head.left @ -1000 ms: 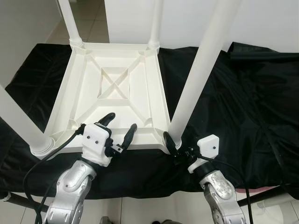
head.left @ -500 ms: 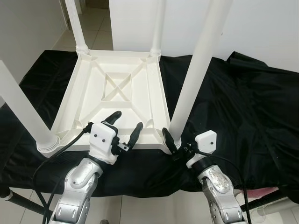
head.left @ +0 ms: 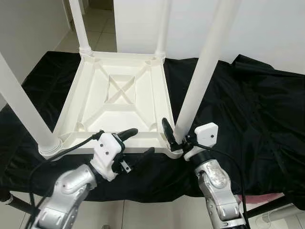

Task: Building children table

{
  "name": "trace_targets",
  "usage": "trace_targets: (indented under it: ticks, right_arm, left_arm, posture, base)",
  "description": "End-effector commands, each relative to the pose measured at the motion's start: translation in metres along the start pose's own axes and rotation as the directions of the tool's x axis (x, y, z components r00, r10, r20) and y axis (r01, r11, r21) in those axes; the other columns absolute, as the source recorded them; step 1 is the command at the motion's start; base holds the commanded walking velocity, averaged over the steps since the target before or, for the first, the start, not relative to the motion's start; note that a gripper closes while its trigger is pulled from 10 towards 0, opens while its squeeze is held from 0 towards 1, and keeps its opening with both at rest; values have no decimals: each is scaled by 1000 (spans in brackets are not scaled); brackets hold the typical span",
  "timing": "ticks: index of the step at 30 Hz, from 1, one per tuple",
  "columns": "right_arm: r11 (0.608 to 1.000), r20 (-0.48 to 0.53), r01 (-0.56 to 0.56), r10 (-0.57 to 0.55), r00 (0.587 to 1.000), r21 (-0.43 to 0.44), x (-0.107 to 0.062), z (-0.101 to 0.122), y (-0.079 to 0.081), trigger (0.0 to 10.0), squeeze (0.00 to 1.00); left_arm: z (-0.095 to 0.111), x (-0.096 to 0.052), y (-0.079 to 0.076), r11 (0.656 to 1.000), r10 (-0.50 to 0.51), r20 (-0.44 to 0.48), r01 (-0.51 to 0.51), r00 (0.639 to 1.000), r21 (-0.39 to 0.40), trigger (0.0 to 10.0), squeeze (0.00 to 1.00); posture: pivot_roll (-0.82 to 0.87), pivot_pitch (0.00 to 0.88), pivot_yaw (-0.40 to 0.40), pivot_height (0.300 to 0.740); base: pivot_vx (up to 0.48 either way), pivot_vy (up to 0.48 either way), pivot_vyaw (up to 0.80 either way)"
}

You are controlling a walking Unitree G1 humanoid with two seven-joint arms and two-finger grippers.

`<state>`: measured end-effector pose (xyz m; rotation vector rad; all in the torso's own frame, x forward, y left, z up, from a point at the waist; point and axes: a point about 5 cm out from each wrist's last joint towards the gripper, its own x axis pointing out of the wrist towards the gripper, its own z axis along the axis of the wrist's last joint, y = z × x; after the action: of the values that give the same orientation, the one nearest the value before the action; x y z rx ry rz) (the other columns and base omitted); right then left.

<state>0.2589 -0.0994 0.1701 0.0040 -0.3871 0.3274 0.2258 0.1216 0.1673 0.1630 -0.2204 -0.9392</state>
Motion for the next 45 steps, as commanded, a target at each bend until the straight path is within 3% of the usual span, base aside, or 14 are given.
trace_targets:
  ticks: [1, 17, 45]
  right_arm:
    - [1000, -3, 4, -4, 1000, -10, 1, 2, 1, 10000, 0]
    - [992, 21, 118, -117, 993, -47, 9, 19, 2, 10000, 0]
    - [990, 0, 130, -130, 991, -55, 7, 22, 2, 10000, 0]
  left_arm:
    - [3, 0, -7, 996, -87, 5, 87, 996, -10, 10000, 0]
    - [8, -14, -26, 964, -233, -24, 228, 972, -140, 10000, 0]
    - [12, -16, -27, 961, -224, -36, 214, 974, -178, 10000, 0]
  posture:
    - [1, 73, -40, 740]
    - [1, 101, -47, 740]
    - [-2, 107, -49, 740]
  base:
    - [0, 0, 0]
    - [0, 0, 0]
    - [0, 0, 0]
